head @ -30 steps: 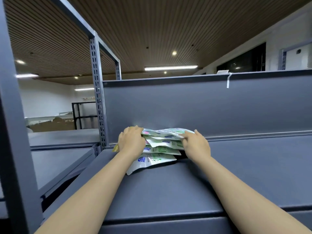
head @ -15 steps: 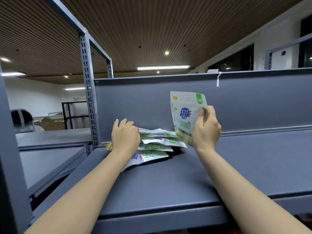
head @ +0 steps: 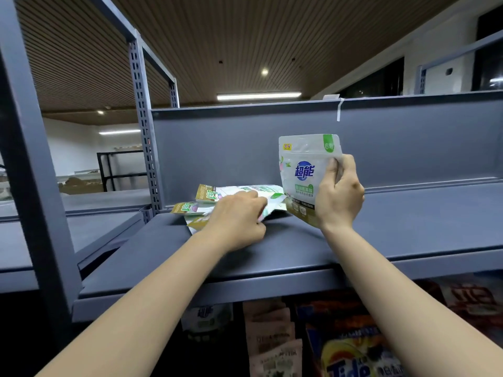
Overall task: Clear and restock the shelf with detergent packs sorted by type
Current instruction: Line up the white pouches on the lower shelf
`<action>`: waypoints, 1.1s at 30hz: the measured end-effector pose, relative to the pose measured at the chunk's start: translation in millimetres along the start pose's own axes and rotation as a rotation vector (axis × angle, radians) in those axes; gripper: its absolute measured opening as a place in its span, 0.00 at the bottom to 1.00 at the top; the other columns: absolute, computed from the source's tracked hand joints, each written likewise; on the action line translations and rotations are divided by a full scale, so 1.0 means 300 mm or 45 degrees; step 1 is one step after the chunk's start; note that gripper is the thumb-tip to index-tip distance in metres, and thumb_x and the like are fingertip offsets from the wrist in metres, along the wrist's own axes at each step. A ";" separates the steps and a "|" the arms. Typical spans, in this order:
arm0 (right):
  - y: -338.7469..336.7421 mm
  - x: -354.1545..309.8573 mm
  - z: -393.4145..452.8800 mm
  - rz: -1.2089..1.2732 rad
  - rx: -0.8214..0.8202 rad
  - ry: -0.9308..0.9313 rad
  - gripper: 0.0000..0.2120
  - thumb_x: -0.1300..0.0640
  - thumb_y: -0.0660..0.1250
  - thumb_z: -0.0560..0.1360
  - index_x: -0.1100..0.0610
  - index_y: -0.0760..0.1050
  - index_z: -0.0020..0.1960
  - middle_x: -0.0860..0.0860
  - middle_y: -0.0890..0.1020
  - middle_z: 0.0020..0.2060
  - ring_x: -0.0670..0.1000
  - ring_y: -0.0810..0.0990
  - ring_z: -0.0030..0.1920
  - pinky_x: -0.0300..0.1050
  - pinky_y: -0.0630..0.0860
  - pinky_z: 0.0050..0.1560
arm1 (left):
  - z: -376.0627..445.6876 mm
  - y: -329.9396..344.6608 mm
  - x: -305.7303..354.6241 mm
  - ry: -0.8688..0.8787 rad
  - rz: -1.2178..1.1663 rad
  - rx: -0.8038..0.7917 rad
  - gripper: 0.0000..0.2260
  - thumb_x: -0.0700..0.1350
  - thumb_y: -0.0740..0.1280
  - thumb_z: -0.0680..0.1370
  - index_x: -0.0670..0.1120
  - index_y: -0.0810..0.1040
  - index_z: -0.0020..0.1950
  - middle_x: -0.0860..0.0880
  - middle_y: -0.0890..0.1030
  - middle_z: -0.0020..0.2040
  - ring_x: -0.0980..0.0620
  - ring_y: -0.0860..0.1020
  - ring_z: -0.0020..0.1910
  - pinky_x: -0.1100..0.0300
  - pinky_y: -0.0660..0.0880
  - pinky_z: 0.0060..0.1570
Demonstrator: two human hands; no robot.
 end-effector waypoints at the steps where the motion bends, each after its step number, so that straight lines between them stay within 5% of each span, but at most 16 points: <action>1: -0.003 0.002 -0.006 -0.006 -0.024 0.006 0.11 0.52 0.54 0.82 0.57 0.71 0.52 0.47 0.76 0.37 0.54 0.70 0.39 0.45 0.63 0.39 | -0.005 0.019 0.010 -0.008 -0.045 -0.093 0.05 0.46 0.64 0.72 0.47 0.69 0.40 0.50 0.73 0.45 0.47 0.72 0.47 0.57 0.64 0.38; 5: -0.002 0.029 -0.032 0.041 -0.166 0.078 0.10 0.53 0.56 0.81 0.58 0.70 0.52 0.51 0.77 0.38 0.58 0.73 0.41 0.47 0.65 0.41 | -0.034 0.101 -0.045 -0.235 -0.183 -0.254 0.10 0.54 0.64 0.75 0.49 0.74 0.49 0.49 0.73 0.51 0.47 0.70 0.57 0.54 0.67 0.50; 10: 0.003 0.068 -0.063 0.082 -0.376 0.258 0.06 0.56 0.62 0.75 0.55 0.73 0.51 0.48 0.79 0.41 0.54 0.75 0.45 0.45 0.69 0.44 | -0.100 0.126 -0.242 -0.920 -0.406 -0.197 0.20 0.50 0.61 0.76 0.45 0.68 0.66 0.44 0.71 0.66 0.42 0.67 0.66 0.49 0.66 0.63; 15: -0.007 0.091 -0.073 -0.073 -0.501 0.432 0.08 0.58 0.57 0.74 0.55 0.75 0.42 0.53 0.79 0.40 0.59 0.73 0.46 0.45 0.68 0.43 | -0.112 0.138 -0.307 -1.223 -0.593 -0.292 0.23 0.47 0.60 0.76 0.41 0.62 0.70 0.41 0.73 0.65 0.39 0.71 0.63 0.48 0.69 0.62; 19: -0.019 0.082 -0.074 -0.086 -0.514 0.417 0.11 0.57 0.55 0.77 0.55 0.75 0.42 0.54 0.78 0.42 0.59 0.74 0.47 0.46 0.69 0.45 | -0.128 0.140 -0.331 -1.319 -0.577 -0.376 0.21 0.45 0.61 0.73 0.43 0.68 0.66 0.41 0.74 0.64 0.40 0.71 0.62 0.50 0.69 0.63; 22: -0.051 0.075 -0.081 -0.068 -0.465 0.398 0.12 0.57 0.53 0.78 0.55 0.74 0.42 0.54 0.77 0.41 0.58 0.72 0.46 0.46 0.67 0.44 | -0.168 0.128 -0.321 -1.380 -0.623 -0.363 0.22 0.42 0.61 0.76 0.42 0.66 0.70 0.42 0.76 0.58 0.43 0.73 0.59 0.58 0.73 0.53; 27: -0.109 0.041 -0.120 0.026 -0.357 0.372 0.15 0.56 0.53 0.80 0.57 0.74 0.40 0.51 0.75 0.35 0.57 0.72 0.43 0.44 0.65 0.42 | -0.232 0.081 -0.342 -1.573 -0.882 0.038 0.19 0.37 0.59 0.78 0.37 0.67 0.69 0.40 0.74 0.63 0.41 0.74 0.59 0.56 0.71 0.52; 33: -0.167 -0.033 -0.183 0.117 -0.339 0.314 0.17 0.52 0.52 0.82 0.55 0.75 0.44 0.52 0.78 0.41 0.55 0.73 0.44 0.43 0.65 0.41 | -0.344 -0.030 -0.329 -1.631 -1.022 0.465 0.16 0.38 0.62 0.73 0.37 0.72 0.60 0.43 0.77 0.54 0.41 0.77 0.50 0.52 0.75 0.47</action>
Point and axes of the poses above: each hand's wrist, its own z-axis towards the middle knuckle, its own y-axis out of the palm, x = y × z, the point moved 6 cm from there along z, towards the middle knuckle
